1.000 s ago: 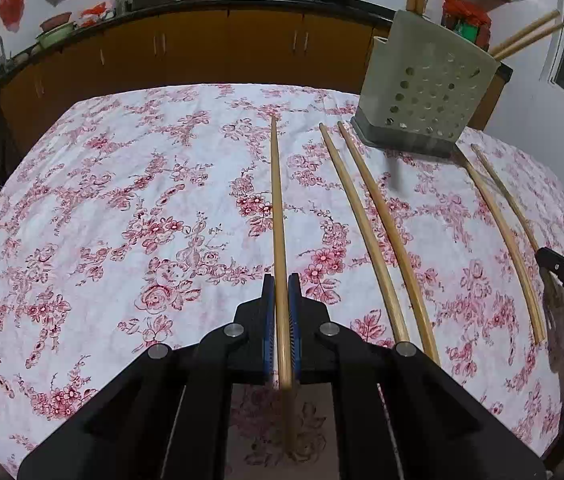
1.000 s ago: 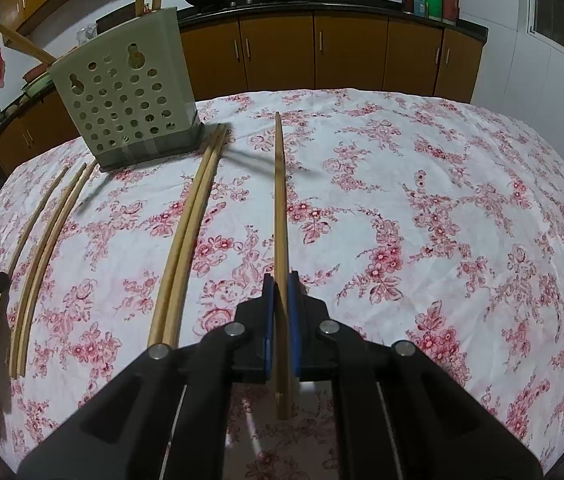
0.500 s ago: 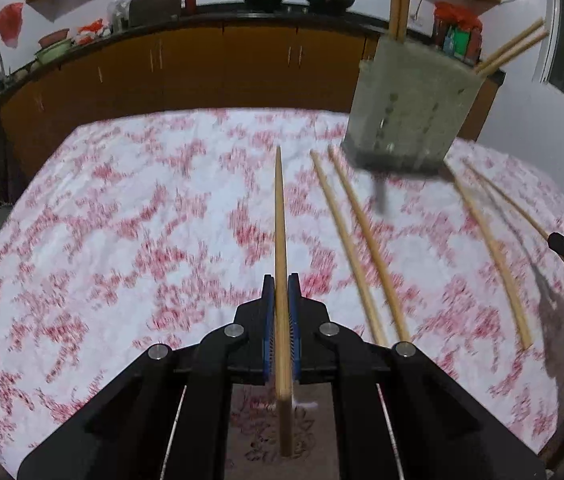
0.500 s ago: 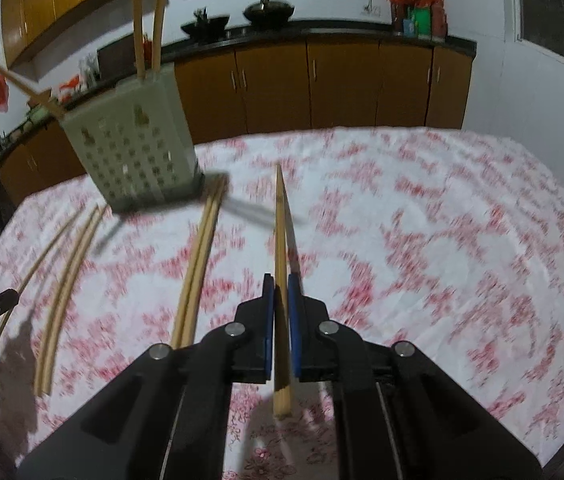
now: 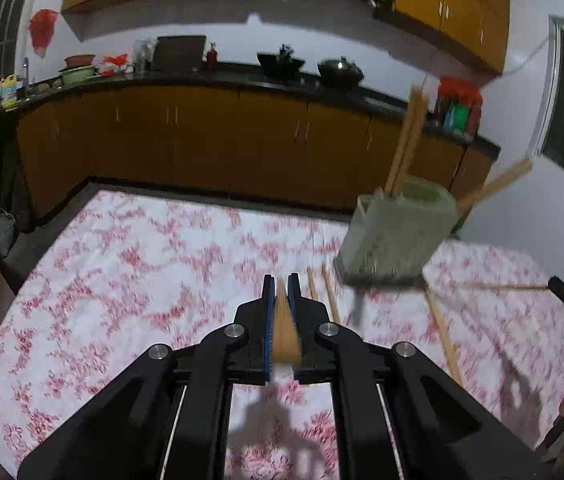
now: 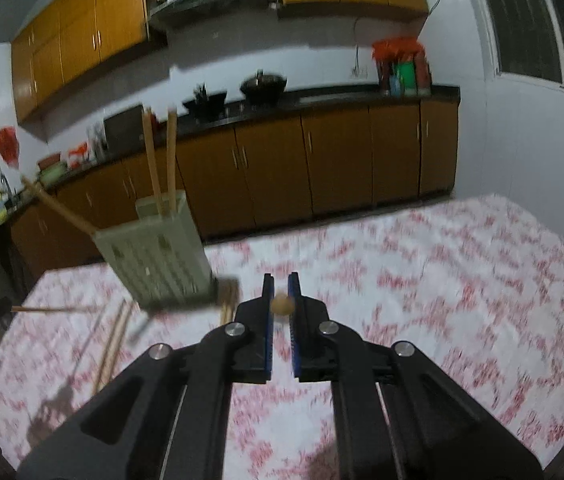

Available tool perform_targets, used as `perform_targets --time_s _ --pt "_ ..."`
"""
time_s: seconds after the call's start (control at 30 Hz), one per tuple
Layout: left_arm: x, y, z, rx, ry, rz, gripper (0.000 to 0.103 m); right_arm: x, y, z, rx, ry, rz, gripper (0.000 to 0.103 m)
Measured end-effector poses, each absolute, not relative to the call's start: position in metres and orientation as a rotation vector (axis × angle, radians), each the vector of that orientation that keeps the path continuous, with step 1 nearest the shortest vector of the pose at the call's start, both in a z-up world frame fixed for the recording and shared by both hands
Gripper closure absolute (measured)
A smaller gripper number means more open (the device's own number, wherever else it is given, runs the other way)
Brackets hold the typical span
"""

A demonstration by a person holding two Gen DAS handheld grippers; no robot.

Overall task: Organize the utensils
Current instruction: 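Lift the left tool's chopstick upright toward the holder while the right tool carries its own, then open the left tool to drop its chopstick into the holder while the right tool releases its own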

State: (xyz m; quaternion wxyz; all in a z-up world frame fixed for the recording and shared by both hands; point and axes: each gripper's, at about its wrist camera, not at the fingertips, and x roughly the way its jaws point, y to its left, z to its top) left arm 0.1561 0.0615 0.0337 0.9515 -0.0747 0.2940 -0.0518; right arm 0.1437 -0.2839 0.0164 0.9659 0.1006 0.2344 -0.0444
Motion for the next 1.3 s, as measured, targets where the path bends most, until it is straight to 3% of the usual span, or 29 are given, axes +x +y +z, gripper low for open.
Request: perform_targets --time_s 0.63,1.1,1.3 --pt "0.152 0.054 0.085 -0.161 0.468 -0.156 0.096 0.130 -0.280 0.075 0.254 0.320 -0.011 0.095" --pt "0.153 0.003 0.157 -0.178 0.225 -0.268 0.096 0.133 -0.241 0.159 0.275 0.083 0.140 0.095" --pt "0.178 -0.012 0.166 -0.180 0.154 -0.242 0.096 0.162 -0.223 0.170 0.228 0.056 0.133 0.095"
